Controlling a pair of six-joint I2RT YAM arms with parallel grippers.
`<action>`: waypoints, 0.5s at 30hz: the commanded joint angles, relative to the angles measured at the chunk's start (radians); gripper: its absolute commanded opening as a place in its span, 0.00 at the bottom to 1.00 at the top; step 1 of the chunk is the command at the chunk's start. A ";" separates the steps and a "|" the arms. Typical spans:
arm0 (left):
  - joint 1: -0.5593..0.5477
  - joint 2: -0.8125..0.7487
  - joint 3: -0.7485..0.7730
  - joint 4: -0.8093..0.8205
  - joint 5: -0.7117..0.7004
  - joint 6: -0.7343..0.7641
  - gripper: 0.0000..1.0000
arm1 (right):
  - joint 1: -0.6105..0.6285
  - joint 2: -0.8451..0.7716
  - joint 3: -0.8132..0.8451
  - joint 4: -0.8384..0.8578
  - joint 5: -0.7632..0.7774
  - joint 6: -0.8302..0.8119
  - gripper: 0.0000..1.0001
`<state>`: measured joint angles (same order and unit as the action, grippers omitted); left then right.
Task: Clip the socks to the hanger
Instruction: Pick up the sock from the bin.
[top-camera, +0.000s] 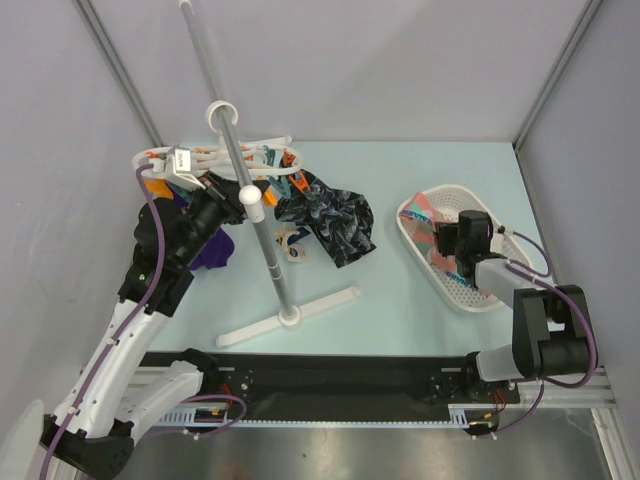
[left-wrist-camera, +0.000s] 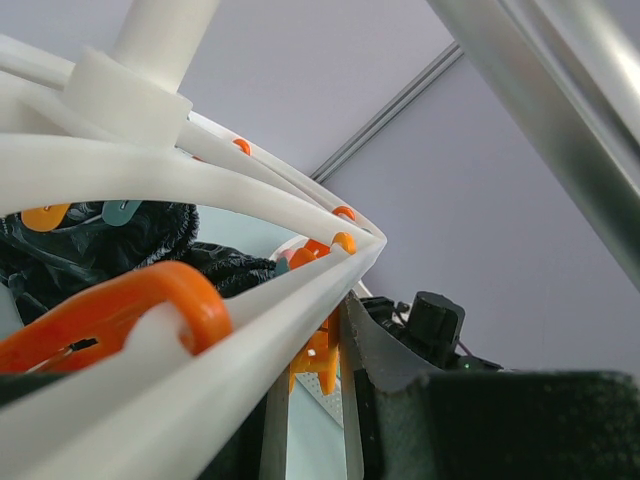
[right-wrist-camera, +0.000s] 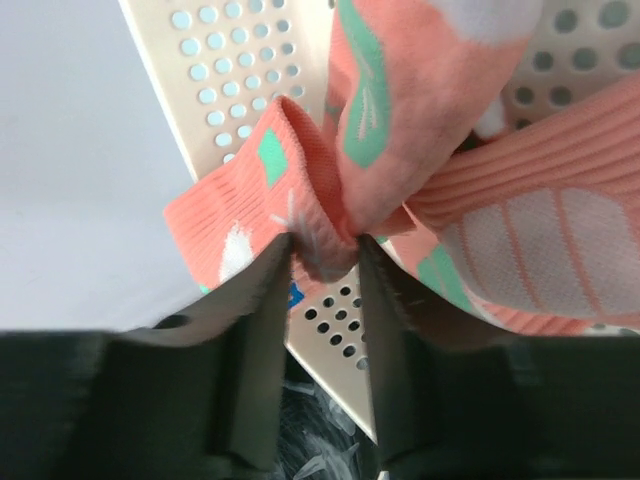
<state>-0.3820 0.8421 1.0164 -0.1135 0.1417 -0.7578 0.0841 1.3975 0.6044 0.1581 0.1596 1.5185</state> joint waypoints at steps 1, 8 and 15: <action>0.002 -0.001 0.002 -0.063 -0.008 -0.011 0.00 | -0.036 0.034 0.046 0.087 -0.052 -0.024 0.34; 0.002 -0.009 0.005 -0.075 -0.014 -0.006 0.00 | -0.069 0.034 0.090 0.109 -0.150 -0.099 0.00; 0.002 -0.021 0.007 -0.086 -0.017 -0.002 0.00 | -0.132 -0.094 0.242 -0.074 -0.291 -0.527 0.00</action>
<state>-0.3820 0.8337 1.0164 -0.1215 0.1413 -0.7536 -0.0212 1.3788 0.7334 0.1421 -0.0334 1.2377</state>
